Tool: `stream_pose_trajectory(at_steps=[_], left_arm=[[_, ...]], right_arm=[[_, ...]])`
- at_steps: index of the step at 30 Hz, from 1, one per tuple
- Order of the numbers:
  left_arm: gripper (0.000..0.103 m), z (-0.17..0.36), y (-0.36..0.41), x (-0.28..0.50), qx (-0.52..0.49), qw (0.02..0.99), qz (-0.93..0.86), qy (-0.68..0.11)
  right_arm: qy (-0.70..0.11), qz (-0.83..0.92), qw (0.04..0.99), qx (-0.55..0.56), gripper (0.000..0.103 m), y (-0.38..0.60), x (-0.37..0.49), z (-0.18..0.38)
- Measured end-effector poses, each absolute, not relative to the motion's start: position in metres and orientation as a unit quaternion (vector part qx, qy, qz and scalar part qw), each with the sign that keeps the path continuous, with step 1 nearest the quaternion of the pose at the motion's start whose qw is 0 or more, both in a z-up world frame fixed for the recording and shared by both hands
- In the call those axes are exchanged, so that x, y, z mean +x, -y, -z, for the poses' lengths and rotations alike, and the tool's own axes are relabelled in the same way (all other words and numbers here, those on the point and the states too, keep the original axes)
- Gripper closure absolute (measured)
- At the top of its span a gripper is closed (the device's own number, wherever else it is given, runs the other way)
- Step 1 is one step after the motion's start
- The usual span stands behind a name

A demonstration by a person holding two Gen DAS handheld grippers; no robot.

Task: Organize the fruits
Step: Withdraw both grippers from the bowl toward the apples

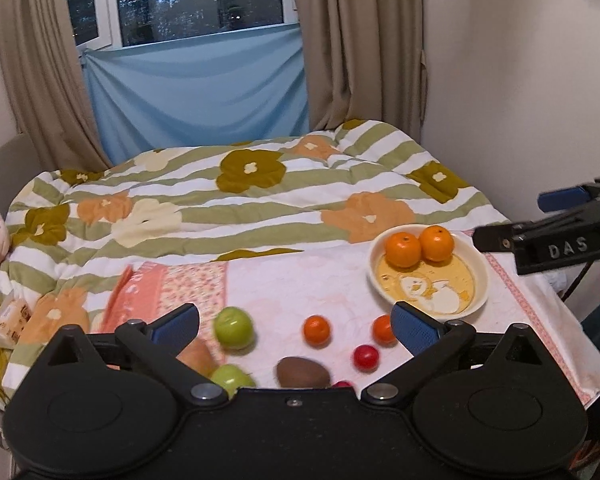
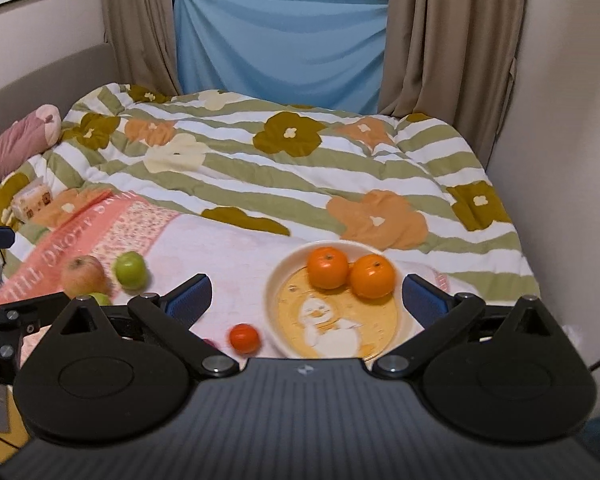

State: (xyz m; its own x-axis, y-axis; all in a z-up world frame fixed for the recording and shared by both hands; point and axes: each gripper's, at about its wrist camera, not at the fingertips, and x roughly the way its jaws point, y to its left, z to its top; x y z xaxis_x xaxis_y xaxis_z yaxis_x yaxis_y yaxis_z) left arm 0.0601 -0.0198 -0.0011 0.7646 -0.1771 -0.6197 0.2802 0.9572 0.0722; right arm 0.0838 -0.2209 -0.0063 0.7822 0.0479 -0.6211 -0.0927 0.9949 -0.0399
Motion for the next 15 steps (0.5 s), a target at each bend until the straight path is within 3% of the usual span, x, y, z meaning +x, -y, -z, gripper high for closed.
stream_pose_trajectory(at_steps=[15], left_arm=[[0.0,0.035,-0.094,0.088,0.061,0.928,0.106,-0.352]], right_arm=[[-0.352,-0.077,0.933,-0.019,0.0,0.101,0.081,0.045]])
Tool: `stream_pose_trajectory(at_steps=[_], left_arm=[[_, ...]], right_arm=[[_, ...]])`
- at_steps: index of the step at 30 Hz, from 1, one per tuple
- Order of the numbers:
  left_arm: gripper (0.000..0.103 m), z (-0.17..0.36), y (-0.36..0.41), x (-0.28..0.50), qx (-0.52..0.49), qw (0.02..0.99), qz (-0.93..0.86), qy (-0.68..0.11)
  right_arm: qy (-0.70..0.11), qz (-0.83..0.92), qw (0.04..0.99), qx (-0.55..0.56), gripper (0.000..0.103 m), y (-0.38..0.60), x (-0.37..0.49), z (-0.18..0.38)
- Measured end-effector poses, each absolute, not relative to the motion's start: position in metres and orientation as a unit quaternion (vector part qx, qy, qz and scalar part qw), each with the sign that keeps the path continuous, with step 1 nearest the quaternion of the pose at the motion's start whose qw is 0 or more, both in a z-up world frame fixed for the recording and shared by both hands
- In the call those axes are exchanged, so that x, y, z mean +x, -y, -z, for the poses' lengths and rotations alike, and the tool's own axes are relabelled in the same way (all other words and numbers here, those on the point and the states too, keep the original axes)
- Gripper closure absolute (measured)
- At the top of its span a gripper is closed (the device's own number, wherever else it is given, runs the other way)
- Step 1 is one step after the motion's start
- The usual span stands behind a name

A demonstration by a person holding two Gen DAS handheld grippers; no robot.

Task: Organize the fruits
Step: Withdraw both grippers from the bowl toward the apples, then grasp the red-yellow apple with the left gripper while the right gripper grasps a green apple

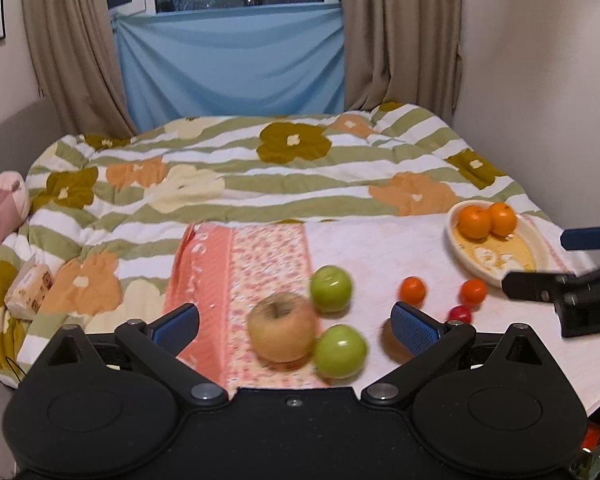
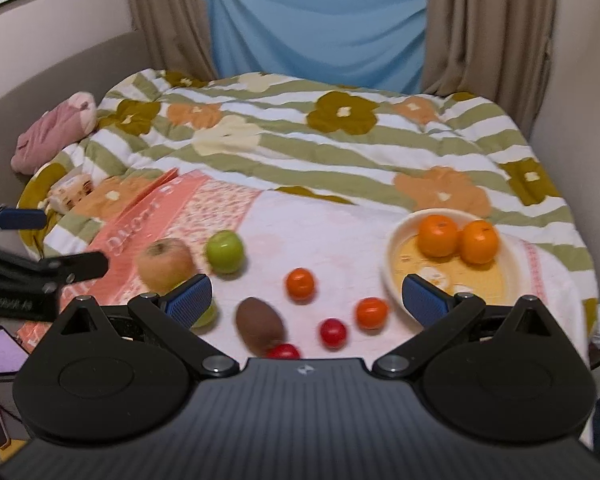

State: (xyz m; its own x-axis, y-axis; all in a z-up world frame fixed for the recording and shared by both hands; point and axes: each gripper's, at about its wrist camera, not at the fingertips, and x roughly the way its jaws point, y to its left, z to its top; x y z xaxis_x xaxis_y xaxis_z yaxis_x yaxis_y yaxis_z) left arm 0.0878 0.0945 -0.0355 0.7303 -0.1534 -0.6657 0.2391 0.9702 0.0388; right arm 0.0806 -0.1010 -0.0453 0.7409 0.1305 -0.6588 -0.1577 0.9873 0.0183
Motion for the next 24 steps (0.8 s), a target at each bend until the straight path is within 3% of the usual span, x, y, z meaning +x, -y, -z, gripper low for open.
stream_pose_trajectory(at_steps=[17,24], left_arm=[[0.001,0.101,-0.125,0.171,0.063,0.886,0.177,-0.424],[0.006,0.128,-0.118,0.193,0.062,0.869,0.196,-0.451]], right_arm=[[-0.408,-0.129,0.904,-0.015,0.0,-0.002,0.124,0.131],[-0.426,-0.13,0.895,-0.005,0.001,-0.011,0.141,0.156]])
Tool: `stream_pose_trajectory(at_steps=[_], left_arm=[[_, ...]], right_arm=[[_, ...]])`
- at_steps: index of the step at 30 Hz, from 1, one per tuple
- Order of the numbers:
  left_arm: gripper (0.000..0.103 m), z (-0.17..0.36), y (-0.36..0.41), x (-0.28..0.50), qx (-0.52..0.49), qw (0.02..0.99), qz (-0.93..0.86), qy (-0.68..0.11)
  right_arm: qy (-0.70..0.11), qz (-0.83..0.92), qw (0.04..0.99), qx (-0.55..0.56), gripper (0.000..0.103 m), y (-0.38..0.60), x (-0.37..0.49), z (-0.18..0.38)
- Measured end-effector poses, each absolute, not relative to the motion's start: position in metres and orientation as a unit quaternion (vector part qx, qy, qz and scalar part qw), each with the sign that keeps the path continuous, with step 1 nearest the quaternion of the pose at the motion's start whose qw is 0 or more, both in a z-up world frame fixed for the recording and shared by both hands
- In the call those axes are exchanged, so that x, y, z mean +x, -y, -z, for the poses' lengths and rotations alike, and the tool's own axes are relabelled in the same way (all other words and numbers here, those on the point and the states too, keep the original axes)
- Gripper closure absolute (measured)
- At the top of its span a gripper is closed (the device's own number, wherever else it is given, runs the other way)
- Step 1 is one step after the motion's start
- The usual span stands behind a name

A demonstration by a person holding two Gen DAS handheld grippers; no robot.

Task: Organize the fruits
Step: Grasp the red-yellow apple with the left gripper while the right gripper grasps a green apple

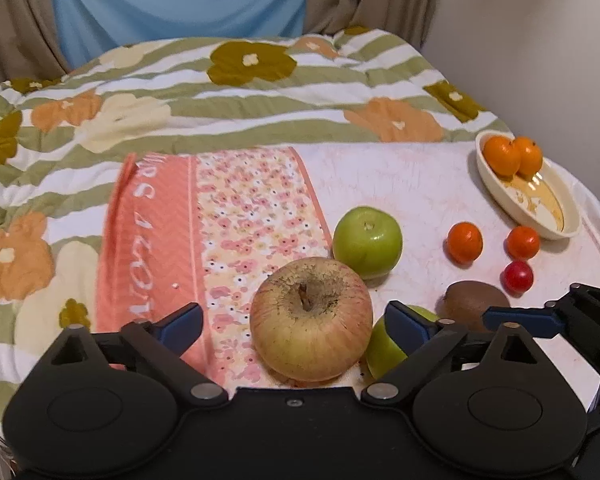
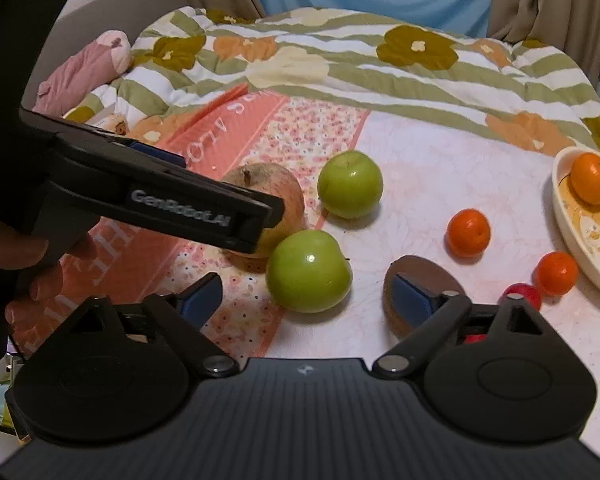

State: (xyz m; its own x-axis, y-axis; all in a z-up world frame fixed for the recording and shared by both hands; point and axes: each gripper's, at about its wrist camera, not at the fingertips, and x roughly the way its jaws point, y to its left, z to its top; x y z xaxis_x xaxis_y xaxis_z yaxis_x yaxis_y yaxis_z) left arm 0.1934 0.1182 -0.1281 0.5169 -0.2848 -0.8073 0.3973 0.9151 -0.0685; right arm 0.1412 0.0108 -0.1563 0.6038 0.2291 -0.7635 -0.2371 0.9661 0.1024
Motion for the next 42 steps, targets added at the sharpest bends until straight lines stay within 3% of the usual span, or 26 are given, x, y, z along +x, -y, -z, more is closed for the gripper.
stream_pose_trajectory(at_steps=[10,14,21,26,42], left_arm=[[0.013,0.145,-0.126,0.212,0.009,0.851,0.214,-0.48],[0.025,0.148,-0.135,0.214,-0.049,0.837,0.226,-0.495],[0.025,0.147,-0.134,0.21,-0.045,0.841,0.228,-0.488],[0.025,0.145,-0.135,0.205,-0.022,0.848,0.22,-0.482],[0.025,0.14,-0.152,0.187,-0.006,0.864,0.175,-0.471]], right_arm=[[-0.432,-0.135,0.892,-0.007,0.011,-0.014,0.153,0.166],[-0.435,-0.136,0.89,-0.01,0.015,-0.015,0.156,0.167],[-0.434,-0.134,0.891,-0.012,0.015,-0.015,0.158,0.168],[-0.443,-0.139,0.886,-0.018,0.026,-0.018,0.163,0.174],[-0.431,-0.149,0.889,-0.026,0.03,-0.021,0.172,0.183]])
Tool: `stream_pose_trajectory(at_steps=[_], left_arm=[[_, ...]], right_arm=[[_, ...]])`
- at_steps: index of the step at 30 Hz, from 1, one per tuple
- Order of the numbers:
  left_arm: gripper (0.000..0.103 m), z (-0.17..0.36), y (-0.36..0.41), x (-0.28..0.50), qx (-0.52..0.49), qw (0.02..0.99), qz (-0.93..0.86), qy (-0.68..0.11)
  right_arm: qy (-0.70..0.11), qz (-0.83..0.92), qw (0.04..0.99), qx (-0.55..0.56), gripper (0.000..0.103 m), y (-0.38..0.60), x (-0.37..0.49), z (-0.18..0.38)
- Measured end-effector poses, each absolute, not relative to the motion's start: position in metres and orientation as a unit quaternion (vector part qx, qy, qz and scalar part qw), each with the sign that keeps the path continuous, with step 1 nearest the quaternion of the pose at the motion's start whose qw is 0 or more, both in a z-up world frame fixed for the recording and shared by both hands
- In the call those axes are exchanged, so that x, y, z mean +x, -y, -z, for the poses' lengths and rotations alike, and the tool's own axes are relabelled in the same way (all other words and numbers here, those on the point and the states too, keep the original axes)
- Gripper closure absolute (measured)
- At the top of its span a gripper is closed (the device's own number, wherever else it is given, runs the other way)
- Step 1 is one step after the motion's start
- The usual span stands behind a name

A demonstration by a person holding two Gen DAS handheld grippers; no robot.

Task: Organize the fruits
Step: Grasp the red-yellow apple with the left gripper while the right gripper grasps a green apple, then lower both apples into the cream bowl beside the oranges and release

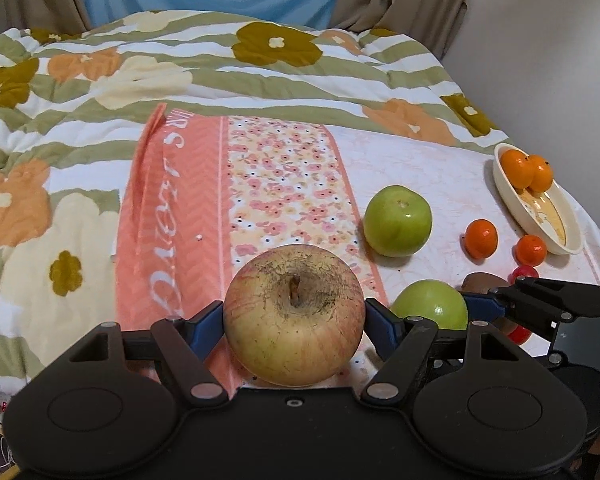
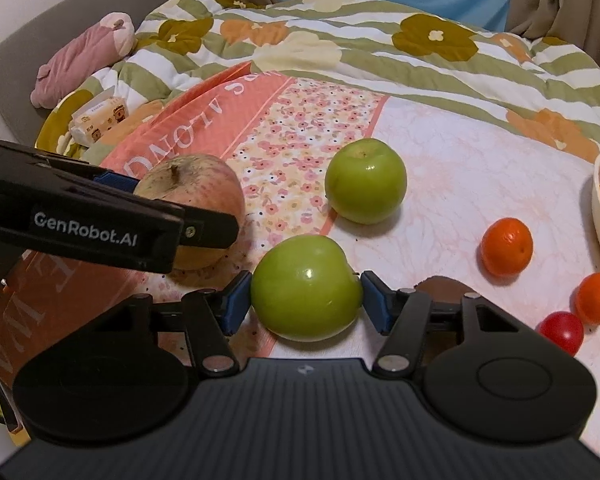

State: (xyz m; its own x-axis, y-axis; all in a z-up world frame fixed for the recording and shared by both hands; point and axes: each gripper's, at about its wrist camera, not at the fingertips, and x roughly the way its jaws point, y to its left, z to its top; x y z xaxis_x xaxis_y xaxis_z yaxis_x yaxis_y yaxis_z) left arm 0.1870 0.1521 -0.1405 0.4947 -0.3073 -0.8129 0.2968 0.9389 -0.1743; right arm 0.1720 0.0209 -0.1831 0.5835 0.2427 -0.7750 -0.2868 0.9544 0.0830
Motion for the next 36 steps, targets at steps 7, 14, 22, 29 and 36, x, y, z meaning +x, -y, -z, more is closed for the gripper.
stream_pose_trajectory(at_steps=[7,14,22,29,36], left_arm=[[0.026,0.135,-0.155,0.178,0.003,0.872,0.151,-0.465],[0.026,0.115,-0.151,0.166,0.001,0.883,0.138,-0.448],[0.025,0.071,-0.129,0.145,-0.004,0.901,0.133,-0.412],[0.025,0.04,-0.095,0.127,-0.008,0.913,0.132,-0.386],[0.025,0.022,-0.045,0.115,-0.005,0.92,0.137,-0.368]], right_arm=[[-0.417,-0.153,0.896,-0.025,0.03,-0.017,0.167,0.176],[-0.402,-0.151,0.903,-0.012,0.03,0.002,0.161,0.152],[-0.378,-0.137,0.916,0.004,0.03,0.042,0.15,0.107],[-0.36,-0.125,0.925,0.012,0.03,0.091,0.137,0.075],[-0.347,-0.109,0.931,0.018,0.03,0.153,0.127,0.059]])
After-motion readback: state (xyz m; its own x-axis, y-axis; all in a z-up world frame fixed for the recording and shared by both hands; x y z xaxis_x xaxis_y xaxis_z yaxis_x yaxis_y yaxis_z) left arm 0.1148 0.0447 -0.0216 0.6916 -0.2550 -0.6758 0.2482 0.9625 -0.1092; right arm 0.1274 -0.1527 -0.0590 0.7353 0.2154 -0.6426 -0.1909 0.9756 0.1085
